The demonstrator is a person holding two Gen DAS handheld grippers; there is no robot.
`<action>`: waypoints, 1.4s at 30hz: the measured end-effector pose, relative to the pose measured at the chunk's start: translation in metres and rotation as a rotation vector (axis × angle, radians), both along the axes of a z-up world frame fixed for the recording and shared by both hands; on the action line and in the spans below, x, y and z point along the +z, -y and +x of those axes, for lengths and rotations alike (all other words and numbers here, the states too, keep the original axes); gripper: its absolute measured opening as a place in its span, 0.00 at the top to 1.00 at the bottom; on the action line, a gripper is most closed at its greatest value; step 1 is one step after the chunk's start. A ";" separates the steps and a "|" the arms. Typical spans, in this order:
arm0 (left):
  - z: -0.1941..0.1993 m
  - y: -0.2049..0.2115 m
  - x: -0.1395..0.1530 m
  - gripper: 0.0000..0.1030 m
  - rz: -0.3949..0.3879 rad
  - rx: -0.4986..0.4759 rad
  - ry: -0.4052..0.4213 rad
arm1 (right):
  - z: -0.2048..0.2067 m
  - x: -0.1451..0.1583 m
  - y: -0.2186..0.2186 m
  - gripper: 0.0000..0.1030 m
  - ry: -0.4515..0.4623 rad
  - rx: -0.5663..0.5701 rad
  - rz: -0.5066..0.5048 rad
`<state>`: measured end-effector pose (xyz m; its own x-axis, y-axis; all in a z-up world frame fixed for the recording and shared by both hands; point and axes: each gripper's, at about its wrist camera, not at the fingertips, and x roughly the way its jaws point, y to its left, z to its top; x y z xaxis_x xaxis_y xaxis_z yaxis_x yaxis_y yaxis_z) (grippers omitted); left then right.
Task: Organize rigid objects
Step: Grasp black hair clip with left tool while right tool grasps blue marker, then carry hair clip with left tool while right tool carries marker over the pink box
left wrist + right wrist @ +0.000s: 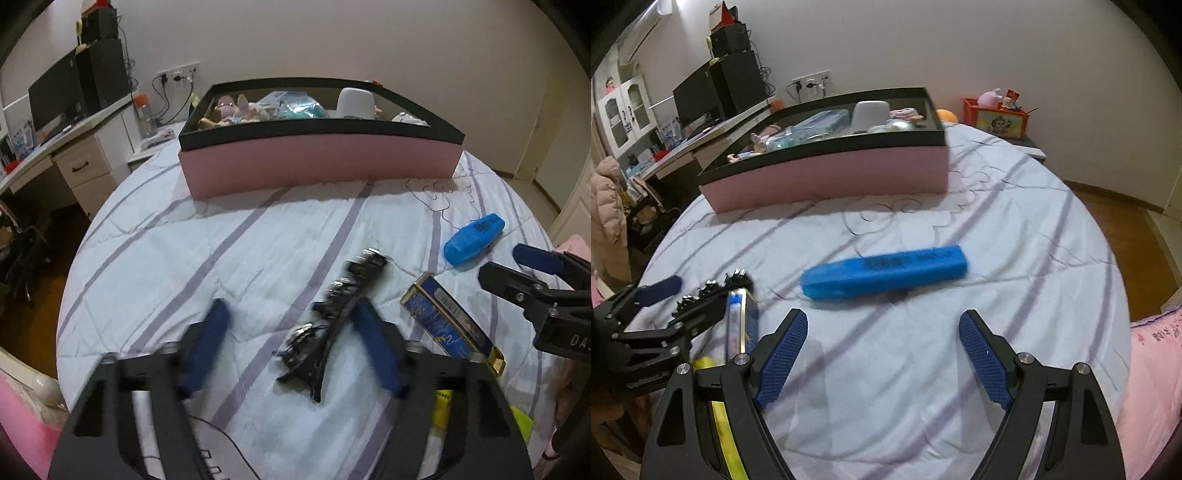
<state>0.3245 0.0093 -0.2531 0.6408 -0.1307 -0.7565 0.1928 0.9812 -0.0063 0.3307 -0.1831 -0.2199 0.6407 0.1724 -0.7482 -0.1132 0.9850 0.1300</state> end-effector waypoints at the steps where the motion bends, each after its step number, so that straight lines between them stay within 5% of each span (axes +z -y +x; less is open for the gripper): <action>1: 0.000 0.000 0.001 0.48 -0.002 -0.004 0.004 | 0.003 0.000 -0.003 0.17 -0.007 0.002 -0.002; 5: -0.002 -0.008 0.002 0.65 -0.036 0.024 0.021 | 0.014 -0.001 -0.013 0.17 -0.023 0.012 0.013; 12: -0.001 -0.007 0.001 0.66 -0.025 0.029 0.015 | 0.047 -0.002 -0.028 0.20 -0.037 0.036 -0.001; 15: -0.001 -0.008 0.001 0.66 -0.025 0.029 0.011 | 0.052 -0.002 -0.036 0.45 -0.022 0.039 -0.096; 21: -0.001 -0.006 0.001 0.72 -0.031 0.021 0.019 | 0.042 0.001 -0.030 0.74 0.001 0.089 -0.129; 23: -0.002 -0.006 0.002 0.81 -0.035 0.018 0.024 | 0.036 0.002 -0.024 0.74 0.005 0.091 -0.121; 35: -0.002 -0.004 0.002 0.81 -0.022 0.031 0.021 | 0.041 0.001 -0.018 0.71 0.004 0.053 -0.146; 38: -0.001 -0.003 0.002 0.81 -0.016 0.034 0.022 | 0.047 0.000 -0.021 0.64 0.006 0.044 -0.183; 42: -0.004 -0.002 0.005 0.81 -0.026 0.030 0.031 | 0.047 0.001 -0.019 0.74 0.008 0.061 -0.168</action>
<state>0.3210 0.0112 -0.2479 0.6680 -0.1306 -0.7326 0.1642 0.9861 -0.0260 0.3777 -0.1643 -0.2189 0.6393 0.0838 -0.7644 -0.1735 0.9841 -0.0372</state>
